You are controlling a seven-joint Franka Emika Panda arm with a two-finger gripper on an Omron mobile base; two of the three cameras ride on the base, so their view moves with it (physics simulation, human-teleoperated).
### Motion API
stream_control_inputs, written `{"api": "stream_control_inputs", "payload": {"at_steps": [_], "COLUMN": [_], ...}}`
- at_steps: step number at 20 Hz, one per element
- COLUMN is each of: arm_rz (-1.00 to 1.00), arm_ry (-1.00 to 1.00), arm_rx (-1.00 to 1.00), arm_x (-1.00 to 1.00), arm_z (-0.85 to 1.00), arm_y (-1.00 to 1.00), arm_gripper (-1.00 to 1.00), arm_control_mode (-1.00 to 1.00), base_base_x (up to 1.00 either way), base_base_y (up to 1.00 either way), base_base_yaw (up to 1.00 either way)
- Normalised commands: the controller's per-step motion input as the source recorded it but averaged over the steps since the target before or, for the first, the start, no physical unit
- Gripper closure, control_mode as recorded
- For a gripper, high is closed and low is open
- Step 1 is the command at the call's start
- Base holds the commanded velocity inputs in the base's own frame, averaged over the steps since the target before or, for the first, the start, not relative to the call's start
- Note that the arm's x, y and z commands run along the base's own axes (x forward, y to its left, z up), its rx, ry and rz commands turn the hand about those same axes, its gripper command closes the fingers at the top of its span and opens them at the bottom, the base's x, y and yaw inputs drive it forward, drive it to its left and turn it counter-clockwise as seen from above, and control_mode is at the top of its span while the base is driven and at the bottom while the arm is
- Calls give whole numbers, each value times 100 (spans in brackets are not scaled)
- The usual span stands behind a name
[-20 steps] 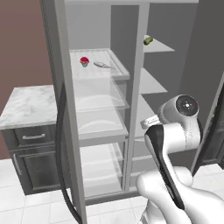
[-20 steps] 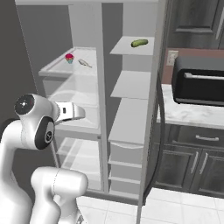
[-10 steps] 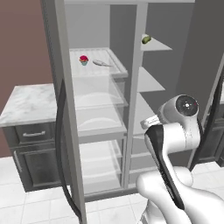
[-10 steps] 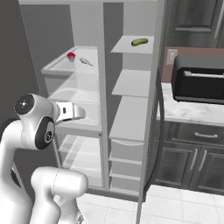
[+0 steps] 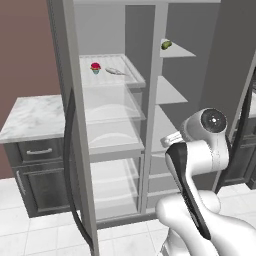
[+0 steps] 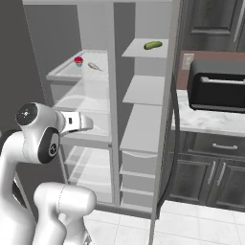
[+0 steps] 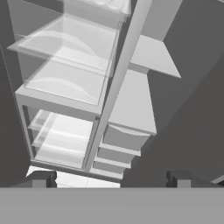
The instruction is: Pick up the frozen fish from the freezer, place it on any shelf in the fridge, and close the fridge and freezer doors when done.
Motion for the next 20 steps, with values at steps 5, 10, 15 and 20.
{"api": "stream_control_inputs", "payload": {"at_steps": [5, 10, 15, 20], "arm_rz": [0, 0, -2, -9], "arm_ry": [0, 0, -7, -25], "arm_rx": [0, 0, 4, 6], "arm_x": [0, 0, -4, -12], "arm_z": [0, 0, 1, 58], "arm_y": [0, 0, -27, -65], "arm_gripper": [-100, -100, -100, -100], "arm_control_mode": [100, 100, -100, -100], "base_base_x": [-2, 0, 0, 0], "base_base_y": [0, 0, 0, 0], "base_base_yaw": [0, 0, 0, 0]}}
